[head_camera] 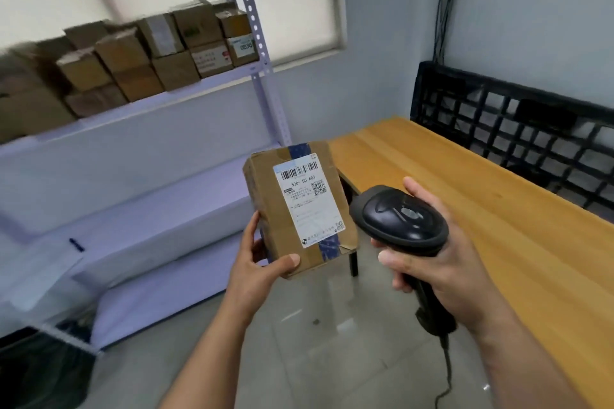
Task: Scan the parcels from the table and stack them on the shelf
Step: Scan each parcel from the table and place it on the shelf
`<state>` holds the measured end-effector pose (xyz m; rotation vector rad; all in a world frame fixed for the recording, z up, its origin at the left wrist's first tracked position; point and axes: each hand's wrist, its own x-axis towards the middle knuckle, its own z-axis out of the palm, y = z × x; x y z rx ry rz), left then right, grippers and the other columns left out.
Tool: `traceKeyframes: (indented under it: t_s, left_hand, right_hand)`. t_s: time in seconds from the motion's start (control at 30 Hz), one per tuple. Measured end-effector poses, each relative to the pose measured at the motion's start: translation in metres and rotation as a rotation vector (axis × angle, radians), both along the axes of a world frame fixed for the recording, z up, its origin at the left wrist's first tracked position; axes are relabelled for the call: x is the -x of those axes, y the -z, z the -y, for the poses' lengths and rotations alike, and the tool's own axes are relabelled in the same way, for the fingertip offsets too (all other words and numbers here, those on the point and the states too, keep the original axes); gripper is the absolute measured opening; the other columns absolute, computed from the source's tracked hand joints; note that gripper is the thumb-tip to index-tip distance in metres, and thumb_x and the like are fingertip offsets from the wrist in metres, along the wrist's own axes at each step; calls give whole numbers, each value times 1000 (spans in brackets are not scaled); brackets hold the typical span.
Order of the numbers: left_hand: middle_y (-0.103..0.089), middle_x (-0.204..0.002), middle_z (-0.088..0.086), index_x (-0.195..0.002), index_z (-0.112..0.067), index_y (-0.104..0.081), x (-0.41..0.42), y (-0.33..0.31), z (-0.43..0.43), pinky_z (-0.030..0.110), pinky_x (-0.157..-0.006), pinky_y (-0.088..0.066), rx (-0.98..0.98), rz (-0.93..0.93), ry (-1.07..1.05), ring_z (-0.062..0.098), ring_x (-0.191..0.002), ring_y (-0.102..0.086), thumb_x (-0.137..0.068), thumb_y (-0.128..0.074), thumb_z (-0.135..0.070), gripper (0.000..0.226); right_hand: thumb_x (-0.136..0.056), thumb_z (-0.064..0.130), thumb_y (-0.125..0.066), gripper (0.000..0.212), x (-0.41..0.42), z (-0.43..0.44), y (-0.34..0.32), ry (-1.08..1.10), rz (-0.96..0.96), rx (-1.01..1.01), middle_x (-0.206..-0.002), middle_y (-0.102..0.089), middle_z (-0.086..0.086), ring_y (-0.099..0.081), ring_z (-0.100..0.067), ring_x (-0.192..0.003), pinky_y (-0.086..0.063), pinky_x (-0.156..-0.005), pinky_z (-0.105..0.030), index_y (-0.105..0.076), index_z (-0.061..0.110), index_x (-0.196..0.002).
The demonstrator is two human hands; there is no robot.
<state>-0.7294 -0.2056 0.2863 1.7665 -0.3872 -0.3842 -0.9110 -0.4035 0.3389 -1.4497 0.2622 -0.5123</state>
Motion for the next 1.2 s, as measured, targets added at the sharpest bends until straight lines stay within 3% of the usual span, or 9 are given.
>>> traceKeyframes:
  t_s: [0.13, 0.27, 0.53, 0.7, 0.8, 0.97, 1.13, 1.2]
  left_hand:
    - [-66, -121, -5, -132, -63, -31, -2, 0, -47, 43, -95, -52, 4, -2, -117, 13, -109, -64, -47, -83, -44, 102]
    - [-67, -119, -4, -133, -60, -32, -10, -5, -94, 39, -93, -54, 50, 23, -232, 12, -107, -65, -46, -82, -43, 101]
    - [-66, -120, -3, -137, -56, -32, -48, -16, -203, 41, -94, -53, 91, 77, -377, 11, -109, -63, -46, -81, -48, 104]
    - [-64, -121, -2, -138, -56, -31, -79, -23, -284, 34, -91, -52, 111, 104, -448, 13, -110, -63, -47, -81, -49, 104]
    - [-64, -122, -1, -138, -55, -30, -98, -30, -331, 34, -91, -52, 123, 107, -478, 13, -110, -63, -50, -82, -44, 103]
    - [-62, -123, -3, -139, -56, -31, -123, -40, -400, 47, -96, -52, 141, 131, -521, 17, -111, -63, -54, -84, -41, 102]
    - [-64, -120, -4, -141, -54, -30, -149, -49, -453, 38, -91, -54, 141, 169, -583, 13, -107, -65, -56, -83, -40, 102]
    - [-66, -118, -4, -140, -54, -29, -162, -47, -470, 27, -83, -54, 158, 175, -607, 11, -105, -66, -61, -84, -35, 98]
  right_hand:
    - [-56, 25, -94, 92, -30, -24, -1, -131, 10, -20, -105, -70, -14, -58, -30, -53, -49, -50, -39, -47, 63, -126]
    - [-58, 12, -88, 93, -63, -61, -11, -222, 20, 10, -106, -69, -17, -57, -30, -50, -48, -46, -36, -46, 56, -129]
    - [-57, 11, -85, 92, -131, -161, -32, -348, 40, 101, -102, -70, -13, -54, -26, -49, -47, -45, -33, -45, 52, -129]
    - [-57, 11, -84, 97, -176, -233, -40, -411, 60, 157, -99, -71, -15, -56, -27, -48, -47, -44, -33, -42, 46, -136]
    - [-58, 9, -92, 100, -201, -273, -42, -436, 72, 200, -96, -72, -12, -58, -26, -49, -49, -47, -34, -42, 51, -134]
    - [-60, 11, -82, 90, -239, -336, -43, -487, 97, 234, -97, -72, -9, -58, -27, -49, -49, -48, -37, -46, 63, -124]
    - [-71, -4, -82, 92, -277, -383, -53, -541, 92, 283, -97, -72, -9, -60, -27, -52, -51, -50, -35, -41, 57, -127]
    - [-72, -5, -80, 92, -294, -396, -52, -560, 88, 293, -95, -73, -9, -60, -27, -52, -52, -50, -36, -41, 55, -129]
